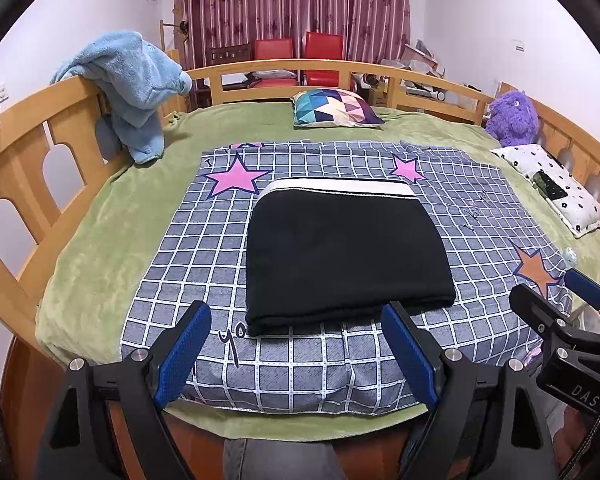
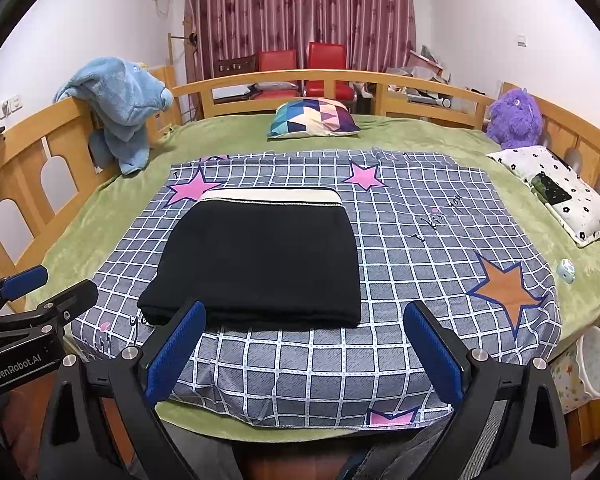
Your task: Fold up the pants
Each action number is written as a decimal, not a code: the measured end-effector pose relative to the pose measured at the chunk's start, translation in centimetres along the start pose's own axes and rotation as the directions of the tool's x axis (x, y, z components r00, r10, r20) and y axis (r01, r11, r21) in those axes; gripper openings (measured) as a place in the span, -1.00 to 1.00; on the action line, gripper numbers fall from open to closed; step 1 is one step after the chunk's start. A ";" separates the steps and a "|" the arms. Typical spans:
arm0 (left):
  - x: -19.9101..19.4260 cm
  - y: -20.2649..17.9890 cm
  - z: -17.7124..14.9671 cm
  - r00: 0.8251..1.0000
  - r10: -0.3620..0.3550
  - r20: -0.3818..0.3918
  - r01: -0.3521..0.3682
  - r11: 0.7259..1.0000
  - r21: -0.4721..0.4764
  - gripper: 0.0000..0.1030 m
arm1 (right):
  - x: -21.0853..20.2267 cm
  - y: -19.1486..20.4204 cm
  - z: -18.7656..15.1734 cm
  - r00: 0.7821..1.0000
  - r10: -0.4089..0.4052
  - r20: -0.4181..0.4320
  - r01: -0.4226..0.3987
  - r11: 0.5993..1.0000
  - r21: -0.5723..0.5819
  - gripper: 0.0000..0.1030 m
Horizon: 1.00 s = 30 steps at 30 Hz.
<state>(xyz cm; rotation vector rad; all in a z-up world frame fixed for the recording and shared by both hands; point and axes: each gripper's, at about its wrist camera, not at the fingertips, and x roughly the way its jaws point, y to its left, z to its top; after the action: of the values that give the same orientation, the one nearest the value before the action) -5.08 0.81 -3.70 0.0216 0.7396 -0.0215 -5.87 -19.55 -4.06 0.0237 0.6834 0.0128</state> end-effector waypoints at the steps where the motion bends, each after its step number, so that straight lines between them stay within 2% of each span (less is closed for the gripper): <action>1: 0.0 0.0 0.0 1.000 0.001 -0.002 -0.001 1.000 0.000 0.68 | 0.0 0.0 0.0 1.000 0.000 0.000 0.000 1.000 0.001 0.90; 30: -0.4 -0.1 -0.2 1.000 -0.005 0.005 0.005 1.000 -0.007 0.68 | -0.3 0.1 0.0 1.000 -0.003 0.004 0.003 1.000 0.002 0.90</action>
<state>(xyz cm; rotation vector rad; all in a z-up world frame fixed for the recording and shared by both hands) -5.52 0.74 -3.59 0.0134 0.7351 -0.0237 -6.09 -19.46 -3.88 0.0244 0.6797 0.0089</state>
